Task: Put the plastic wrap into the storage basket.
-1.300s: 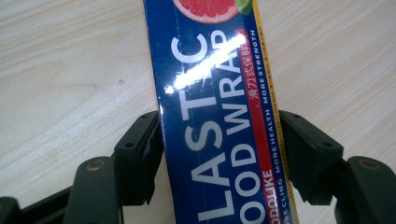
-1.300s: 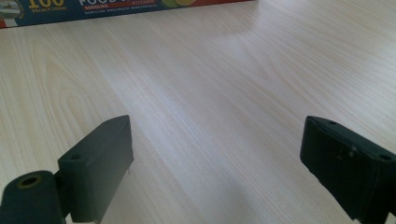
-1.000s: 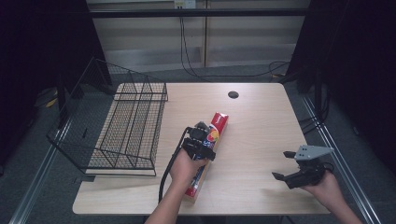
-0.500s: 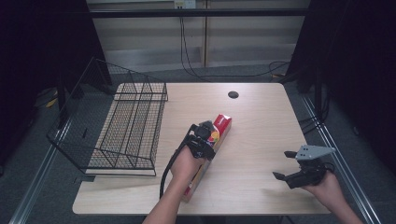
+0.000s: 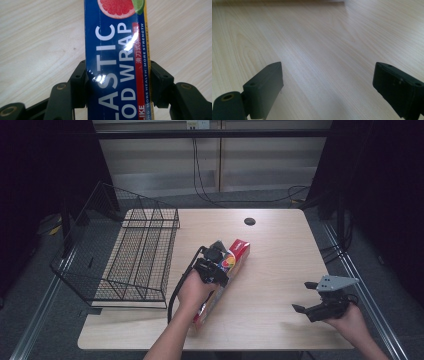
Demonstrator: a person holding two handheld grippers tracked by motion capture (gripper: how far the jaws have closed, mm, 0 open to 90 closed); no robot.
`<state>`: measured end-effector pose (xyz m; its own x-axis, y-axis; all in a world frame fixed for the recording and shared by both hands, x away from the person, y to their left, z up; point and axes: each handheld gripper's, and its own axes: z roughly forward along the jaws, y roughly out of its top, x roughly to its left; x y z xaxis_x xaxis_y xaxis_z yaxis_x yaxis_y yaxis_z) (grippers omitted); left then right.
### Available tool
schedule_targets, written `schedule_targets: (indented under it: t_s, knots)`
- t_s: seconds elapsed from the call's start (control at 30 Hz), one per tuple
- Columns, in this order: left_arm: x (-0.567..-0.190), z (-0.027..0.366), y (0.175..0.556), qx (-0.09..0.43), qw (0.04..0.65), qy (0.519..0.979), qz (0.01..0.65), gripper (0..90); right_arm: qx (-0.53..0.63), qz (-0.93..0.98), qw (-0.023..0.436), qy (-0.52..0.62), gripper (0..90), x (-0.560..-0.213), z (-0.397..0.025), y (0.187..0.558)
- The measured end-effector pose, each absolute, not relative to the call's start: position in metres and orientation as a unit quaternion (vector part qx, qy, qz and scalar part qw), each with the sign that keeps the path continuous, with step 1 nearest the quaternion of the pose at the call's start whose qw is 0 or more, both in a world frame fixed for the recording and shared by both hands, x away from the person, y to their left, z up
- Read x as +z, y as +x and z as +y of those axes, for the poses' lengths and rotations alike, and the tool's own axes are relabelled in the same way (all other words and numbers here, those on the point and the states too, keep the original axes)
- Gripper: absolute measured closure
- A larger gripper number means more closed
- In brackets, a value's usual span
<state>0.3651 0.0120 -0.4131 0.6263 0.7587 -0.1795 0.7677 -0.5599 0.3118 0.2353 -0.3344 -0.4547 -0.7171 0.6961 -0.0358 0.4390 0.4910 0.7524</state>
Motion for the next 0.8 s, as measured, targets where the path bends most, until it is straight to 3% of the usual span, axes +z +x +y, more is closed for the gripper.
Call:
schedule_targets:
  t_s: [0.8]
  knots:
    - [-0.359,0.039,0.37,-0.006,0.199,0.873,0.446,44.0,0.38,0.844,0.174,0.337,9.3,-0.453,-0.335,0.234]
